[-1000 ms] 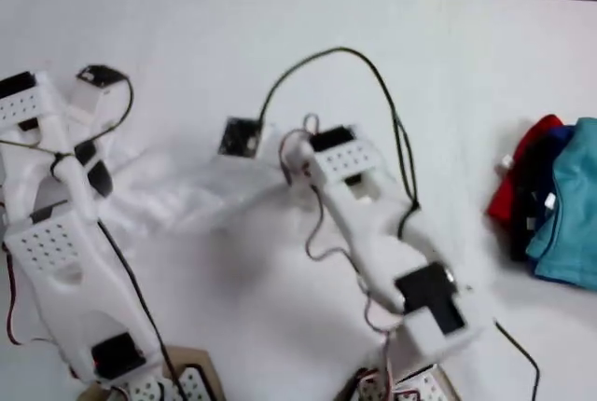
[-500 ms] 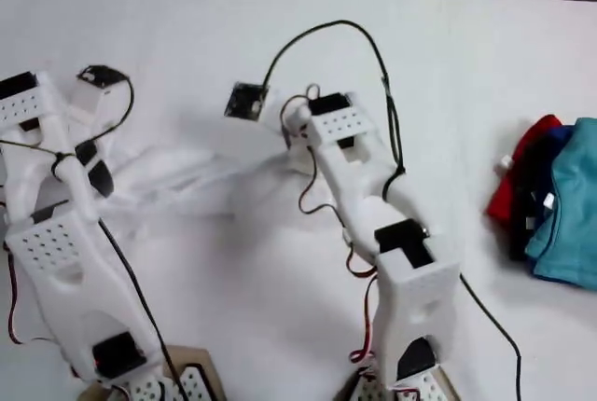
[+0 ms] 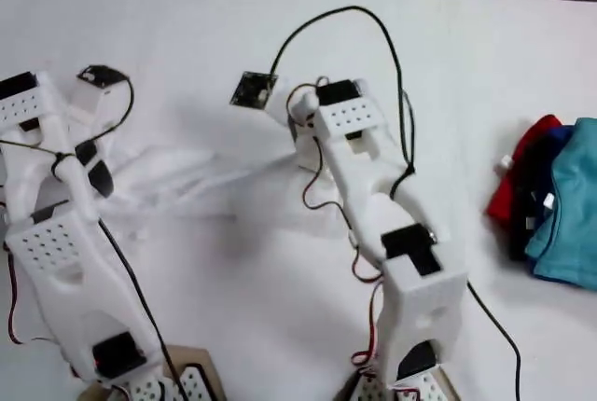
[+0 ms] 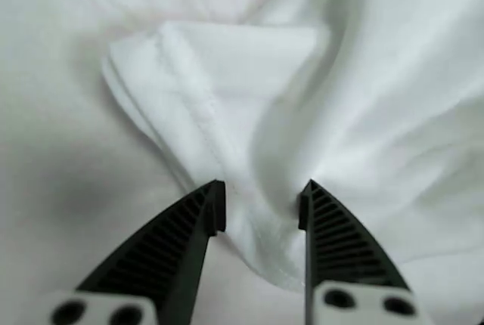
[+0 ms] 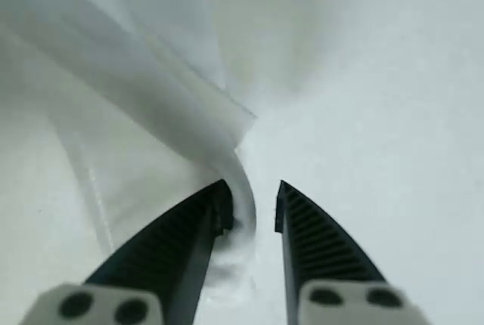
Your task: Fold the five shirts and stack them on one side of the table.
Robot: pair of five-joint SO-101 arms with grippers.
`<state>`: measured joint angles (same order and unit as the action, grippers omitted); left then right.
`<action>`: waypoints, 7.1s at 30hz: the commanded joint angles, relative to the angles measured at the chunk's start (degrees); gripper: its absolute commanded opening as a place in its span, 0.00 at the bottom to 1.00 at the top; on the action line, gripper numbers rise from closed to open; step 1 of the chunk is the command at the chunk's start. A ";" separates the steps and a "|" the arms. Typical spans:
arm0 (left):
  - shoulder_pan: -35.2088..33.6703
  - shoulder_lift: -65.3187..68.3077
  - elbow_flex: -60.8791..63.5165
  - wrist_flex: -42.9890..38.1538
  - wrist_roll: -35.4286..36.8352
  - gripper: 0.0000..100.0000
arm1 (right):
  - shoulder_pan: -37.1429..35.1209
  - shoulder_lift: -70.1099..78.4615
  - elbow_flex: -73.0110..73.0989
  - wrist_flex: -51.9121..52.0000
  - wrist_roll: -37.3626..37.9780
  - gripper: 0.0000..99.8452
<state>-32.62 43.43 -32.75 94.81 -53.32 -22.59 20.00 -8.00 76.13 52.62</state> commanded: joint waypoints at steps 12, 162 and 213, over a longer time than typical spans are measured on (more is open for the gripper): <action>-0.09 -0.26 -0.22 -0.70 -0.44 0.18 | -17.45 -37.85 41.76 -1.27 -0.53 0.08; -0.35 -0.26 -0.22 -0.62 -0.44 0.18 | -10.42 -21.14 31.38 -1.71 0.97 0.04; -0.26 -0.26 -0.22 -0.53 -0.35 0.18 | -18.51 11.74 -3.78 -4.00 -3.78 0.04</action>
<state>-32.62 43.43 -32.75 94.64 -53.49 -42.29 31.52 -8.09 72.35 49.10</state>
